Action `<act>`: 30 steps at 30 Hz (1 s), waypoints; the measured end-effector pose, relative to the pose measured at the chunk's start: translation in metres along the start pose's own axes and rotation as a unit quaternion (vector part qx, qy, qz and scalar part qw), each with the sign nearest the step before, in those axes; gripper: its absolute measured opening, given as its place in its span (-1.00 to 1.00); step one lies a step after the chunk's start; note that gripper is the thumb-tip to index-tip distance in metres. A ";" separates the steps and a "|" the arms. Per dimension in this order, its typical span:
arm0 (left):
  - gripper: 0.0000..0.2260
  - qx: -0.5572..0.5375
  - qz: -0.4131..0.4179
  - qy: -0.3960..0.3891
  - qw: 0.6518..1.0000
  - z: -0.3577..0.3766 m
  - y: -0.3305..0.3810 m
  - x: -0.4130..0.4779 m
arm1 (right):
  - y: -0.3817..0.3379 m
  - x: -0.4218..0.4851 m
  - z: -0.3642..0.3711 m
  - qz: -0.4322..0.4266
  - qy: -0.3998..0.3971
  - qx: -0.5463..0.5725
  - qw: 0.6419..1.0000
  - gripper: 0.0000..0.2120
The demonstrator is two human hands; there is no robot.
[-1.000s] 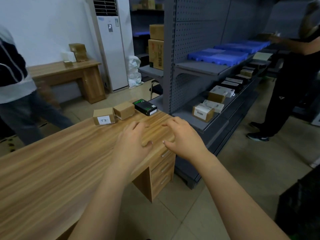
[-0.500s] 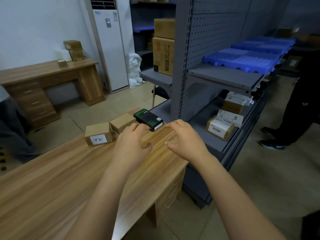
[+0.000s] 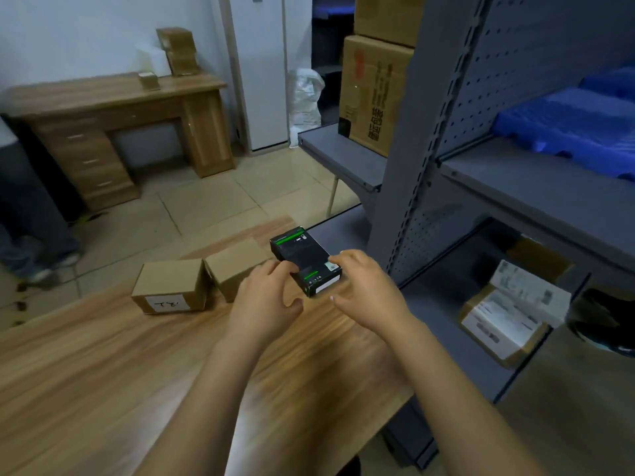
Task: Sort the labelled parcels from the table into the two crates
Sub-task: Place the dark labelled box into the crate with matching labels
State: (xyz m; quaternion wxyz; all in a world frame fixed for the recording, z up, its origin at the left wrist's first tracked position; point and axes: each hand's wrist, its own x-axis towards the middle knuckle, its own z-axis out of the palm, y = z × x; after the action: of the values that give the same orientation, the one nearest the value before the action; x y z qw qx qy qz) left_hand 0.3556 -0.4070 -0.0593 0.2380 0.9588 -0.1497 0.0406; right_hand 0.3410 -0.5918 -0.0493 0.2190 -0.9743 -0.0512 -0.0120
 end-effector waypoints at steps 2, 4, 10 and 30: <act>-0.54 0.016 -0.020 -0.007 1.000 0.018 -0.006 0.023 | 0.018 0.030 0.008 0.001 -0.030 0.012 0.999 -0.41; -0.53 0.027 -0.041 -0.020 0.999 0.038 -0.017 0.042 | 0.035 0.057 0.019 0.004 -0.059 0.021 0.998 -0.39; -0.49 0.021 -0.106 -0.071 0.992 0.103 -0.048 0.083 | 0.076 0.115 0.072 0.029 -0.131 0.057 0.989 -0.31; -0.06 -0.127 -0.124 -0.165 0.970 0.150 -0.082 0.044 | 0.091 0.077 0.134 0.102 -0.215 0.164 0.957 -0.14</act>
State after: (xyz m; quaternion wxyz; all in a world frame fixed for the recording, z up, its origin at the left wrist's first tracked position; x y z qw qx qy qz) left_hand 0.4237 -0.4196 -0.2218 0.3327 0.9253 -0.0709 -0.1675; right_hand 0.4272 -0.6089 -0.2058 0.3598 -0.9047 0.0016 0.2283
